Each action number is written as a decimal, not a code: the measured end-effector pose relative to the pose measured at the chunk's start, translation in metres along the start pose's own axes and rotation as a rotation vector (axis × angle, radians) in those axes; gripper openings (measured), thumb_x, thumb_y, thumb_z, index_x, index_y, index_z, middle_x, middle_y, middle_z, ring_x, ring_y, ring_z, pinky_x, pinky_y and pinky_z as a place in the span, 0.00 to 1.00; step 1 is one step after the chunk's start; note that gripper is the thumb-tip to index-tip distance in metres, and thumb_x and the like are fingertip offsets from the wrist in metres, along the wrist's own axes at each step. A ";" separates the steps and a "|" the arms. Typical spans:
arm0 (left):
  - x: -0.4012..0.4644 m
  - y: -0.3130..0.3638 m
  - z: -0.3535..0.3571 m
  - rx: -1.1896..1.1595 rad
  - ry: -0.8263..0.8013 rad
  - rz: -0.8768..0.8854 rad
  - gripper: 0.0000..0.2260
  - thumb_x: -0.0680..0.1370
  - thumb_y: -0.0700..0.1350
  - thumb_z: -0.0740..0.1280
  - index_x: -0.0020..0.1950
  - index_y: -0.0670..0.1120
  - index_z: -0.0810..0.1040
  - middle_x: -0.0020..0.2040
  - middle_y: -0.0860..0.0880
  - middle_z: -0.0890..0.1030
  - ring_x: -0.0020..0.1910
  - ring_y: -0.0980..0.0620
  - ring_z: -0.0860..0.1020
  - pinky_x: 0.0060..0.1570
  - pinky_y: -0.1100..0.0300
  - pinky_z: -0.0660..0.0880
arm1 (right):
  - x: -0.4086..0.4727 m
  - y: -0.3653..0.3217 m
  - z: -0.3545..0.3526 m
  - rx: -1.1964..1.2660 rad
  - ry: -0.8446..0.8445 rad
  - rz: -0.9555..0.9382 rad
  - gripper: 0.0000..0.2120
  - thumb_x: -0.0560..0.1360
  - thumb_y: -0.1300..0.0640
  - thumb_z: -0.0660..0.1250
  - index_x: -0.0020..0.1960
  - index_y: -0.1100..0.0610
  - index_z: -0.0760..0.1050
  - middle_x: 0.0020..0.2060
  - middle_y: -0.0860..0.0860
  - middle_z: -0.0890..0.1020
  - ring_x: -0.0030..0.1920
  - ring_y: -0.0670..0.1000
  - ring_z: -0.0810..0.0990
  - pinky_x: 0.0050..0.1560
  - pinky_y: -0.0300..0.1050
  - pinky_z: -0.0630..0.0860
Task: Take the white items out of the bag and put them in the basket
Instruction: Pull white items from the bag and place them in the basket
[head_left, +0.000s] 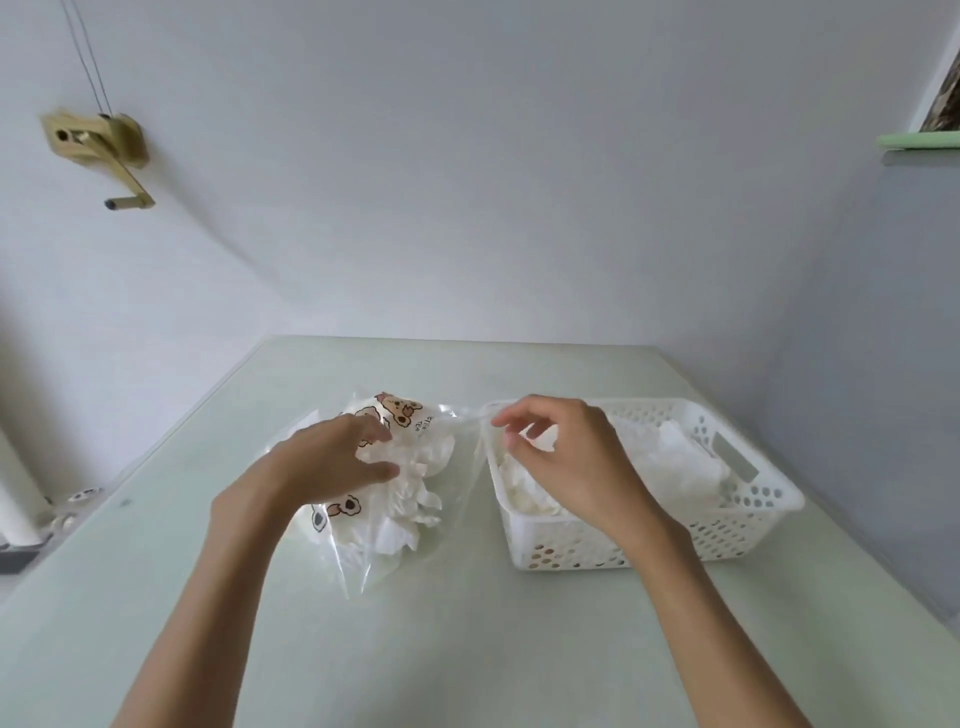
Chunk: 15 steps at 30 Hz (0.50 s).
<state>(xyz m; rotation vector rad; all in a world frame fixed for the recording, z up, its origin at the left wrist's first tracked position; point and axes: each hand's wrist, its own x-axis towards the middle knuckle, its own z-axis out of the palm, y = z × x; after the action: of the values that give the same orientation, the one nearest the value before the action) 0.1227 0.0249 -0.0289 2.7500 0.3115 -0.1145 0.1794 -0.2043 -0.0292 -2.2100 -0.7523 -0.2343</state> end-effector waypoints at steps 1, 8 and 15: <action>0.004 -0.006 0.002 -0.004 -0.001 -0.028 0.14 0.78 0.54 0.65 0.63 0.56 0.74 0.64 0.56 0.75 0.63 0.54 0.73 0.61 0.59 0.67 | -0.001 -0.009 0.011 -0.035 -0.021 -0.018 0.06 0.75 0.55 0.66 0.47 0.45 0.81 0.41 0.38 0.82 0.46 0.41 0.77 0.46 0.37 0.73; 0.008 -0.030 0.000 -0.160 -0.099 -0.026 0.05 0.79 0.47 0.65 0.53 0.55 0.78 0.58 0.55 0.80 0.56 0.52 0.77 0.55 0.59 0.72 | -0.003 -0.038 0.072 -0.288 -0.070 -0.109 0.10 0.78 0.54 0.61 0.51 0.48 0.81 0.45 0.45 0.84 0.49 0.48 0.77 0.49 0.38 0.68; -0.002 -0.030 -0.006 -0.137 -0.281 0.036 0.17 0.78 0.47 0.67 0.66 0.57 0.71 0.69 0.53 0.73 0.66 0.55 0.72 0.66 0.58 0.68 | -0.009 -0.032 0.099 -0.482 -0.238 -0.090 0.17 0.75 0.41 0.66 0.58 0.48 0.79 0.50 0.49 0.84 0.53 0.51 0.79 0.57 0.43 0.60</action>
<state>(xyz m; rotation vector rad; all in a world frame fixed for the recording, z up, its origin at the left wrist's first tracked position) 0.1139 0.0539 -0.0332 2.5595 0.1853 -0.4477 0.1463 -0.1193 -0.0807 -2.6949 -1.0099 -0.2163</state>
